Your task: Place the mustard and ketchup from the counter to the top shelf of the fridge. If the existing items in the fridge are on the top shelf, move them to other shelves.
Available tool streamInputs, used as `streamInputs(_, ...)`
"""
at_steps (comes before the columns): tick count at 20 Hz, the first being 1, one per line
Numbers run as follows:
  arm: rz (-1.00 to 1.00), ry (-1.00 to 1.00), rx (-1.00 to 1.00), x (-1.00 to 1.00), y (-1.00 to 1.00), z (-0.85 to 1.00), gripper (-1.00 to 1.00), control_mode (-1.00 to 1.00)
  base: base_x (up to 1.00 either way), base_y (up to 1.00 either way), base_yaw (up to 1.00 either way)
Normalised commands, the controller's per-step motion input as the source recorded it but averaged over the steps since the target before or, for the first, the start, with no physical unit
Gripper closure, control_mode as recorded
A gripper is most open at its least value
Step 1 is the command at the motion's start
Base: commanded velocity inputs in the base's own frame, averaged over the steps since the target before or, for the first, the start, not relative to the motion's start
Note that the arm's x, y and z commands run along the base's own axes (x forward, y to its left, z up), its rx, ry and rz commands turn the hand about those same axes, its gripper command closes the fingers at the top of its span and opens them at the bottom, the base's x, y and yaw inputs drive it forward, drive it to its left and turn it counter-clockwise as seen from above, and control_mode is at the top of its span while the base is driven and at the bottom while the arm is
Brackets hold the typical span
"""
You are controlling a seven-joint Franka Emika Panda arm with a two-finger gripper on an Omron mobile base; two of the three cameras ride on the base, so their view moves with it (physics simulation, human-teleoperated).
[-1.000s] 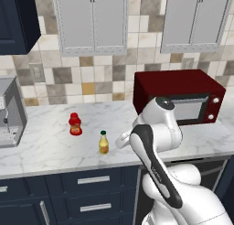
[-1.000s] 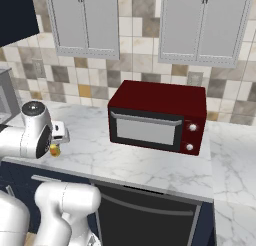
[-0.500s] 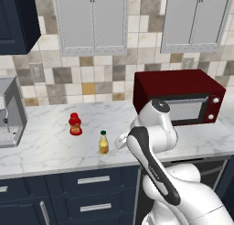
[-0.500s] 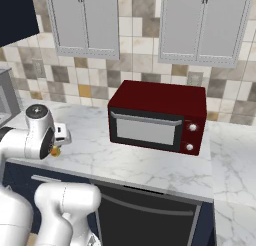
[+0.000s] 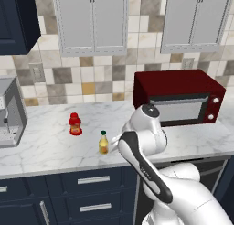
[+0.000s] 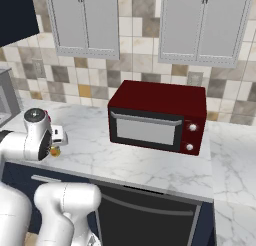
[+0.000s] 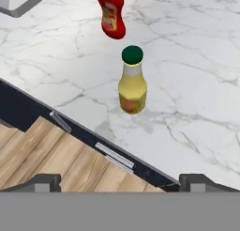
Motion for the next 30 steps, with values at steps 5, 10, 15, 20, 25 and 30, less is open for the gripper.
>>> streamInputs(5, 0.00, 0.00, 0.00, 0.35, 0.18, -0.25, -1.00, -1.00, 0.00, 0.00, 0.00)
streamInputs(10, 0.00, 0.00, 0.00, 0.51, 0.08, -0.11, -1.00, -1.00, 0.00, 0.00, 0.00)
streamInputs(15, -0.01, 0.00, 0.00, 0.37, 0.14, -0.02, -1.00, -1.00, 0.00, 0.00, 0.00)
streamInputs(20, 0.00, 0.01, 0.00, 0.03, 0.26, -0.17, -1.00, -1.00, 0.00, 0.00, 0.00)
streamInputs(25, 0.00, 0.01, 0.00, 0.13, 0.23, -0.15, -1.00, -1.00, 0.00, 0.00, 0.00)
streamInputs(30, -0.05, 0.01, 0.00, 0.40, 0.00, -0.17, -1.00, -1.00, 0.00, 0.00, 0.00)
